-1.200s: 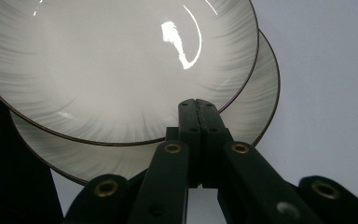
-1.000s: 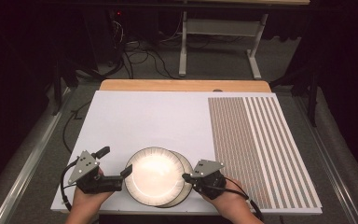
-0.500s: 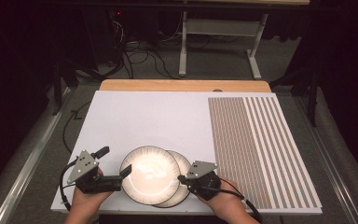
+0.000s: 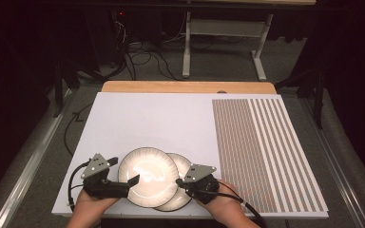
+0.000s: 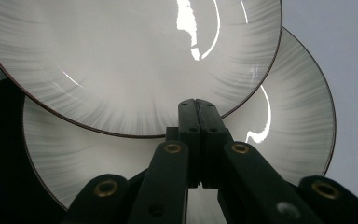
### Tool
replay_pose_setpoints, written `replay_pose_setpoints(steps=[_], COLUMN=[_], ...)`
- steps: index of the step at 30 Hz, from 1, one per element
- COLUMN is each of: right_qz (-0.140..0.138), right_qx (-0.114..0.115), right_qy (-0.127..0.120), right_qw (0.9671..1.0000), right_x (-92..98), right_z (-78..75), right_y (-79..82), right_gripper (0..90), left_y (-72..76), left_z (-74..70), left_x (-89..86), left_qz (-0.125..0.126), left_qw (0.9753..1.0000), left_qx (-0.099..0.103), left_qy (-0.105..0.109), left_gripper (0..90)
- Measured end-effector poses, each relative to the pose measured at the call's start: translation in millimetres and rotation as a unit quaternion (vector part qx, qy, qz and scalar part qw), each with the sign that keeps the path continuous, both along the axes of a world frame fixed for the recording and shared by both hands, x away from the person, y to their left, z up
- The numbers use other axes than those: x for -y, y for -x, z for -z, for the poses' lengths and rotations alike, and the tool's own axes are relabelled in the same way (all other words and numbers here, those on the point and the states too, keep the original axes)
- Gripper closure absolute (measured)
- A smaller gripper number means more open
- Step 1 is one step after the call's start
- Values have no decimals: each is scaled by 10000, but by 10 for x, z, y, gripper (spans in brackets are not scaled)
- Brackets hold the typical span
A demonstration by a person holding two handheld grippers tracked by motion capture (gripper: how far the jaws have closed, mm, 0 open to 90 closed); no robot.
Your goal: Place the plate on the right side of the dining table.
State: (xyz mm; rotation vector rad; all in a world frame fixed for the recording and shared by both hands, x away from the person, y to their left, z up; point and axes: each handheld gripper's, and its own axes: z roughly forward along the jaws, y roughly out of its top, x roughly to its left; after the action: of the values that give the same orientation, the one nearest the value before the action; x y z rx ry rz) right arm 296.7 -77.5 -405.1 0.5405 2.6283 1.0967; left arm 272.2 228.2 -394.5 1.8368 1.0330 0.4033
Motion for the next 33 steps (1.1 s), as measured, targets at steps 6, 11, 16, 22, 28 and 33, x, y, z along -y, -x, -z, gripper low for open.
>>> replay_pose_setpoints(steps=[6, 11, 16, 22, 28, 33], right_qz=[3, 27, 39, 72, 33, 48], right_qx=[18, 44, 35, 53, 85, 80], right_qy=[26, 76, 94, 96, 116, 134], right_qw=[10000, 10000, 9999, 9999, 9999, 9999], right_x=[1, 5, 7, 1, 2, 0], right_z=[-3, 6, 7, 8, 9, 11], right_y=[2, -2, 0, 6, 10, 13], right_gripper=[900, 900, 900, 900, 900, 900], left_y=[-11, -26, -37, -50, -62, -65], left_z=[61, 75, 104, 99, 99, 90], left_x=[87, 71, 29, 52, 10, -6], left_qz=[244, 241, 381, 380, 227, 143], left_qw=[9976, 9946, 9886, 9845, 9830, 9813], left_qx=[-641, -994, -1398, -1678, -1776, -1836], left_qy=[-61, 151, 415, 332, 405, 563], left_gripper=[19, 101, 277, 343, 474, 535])
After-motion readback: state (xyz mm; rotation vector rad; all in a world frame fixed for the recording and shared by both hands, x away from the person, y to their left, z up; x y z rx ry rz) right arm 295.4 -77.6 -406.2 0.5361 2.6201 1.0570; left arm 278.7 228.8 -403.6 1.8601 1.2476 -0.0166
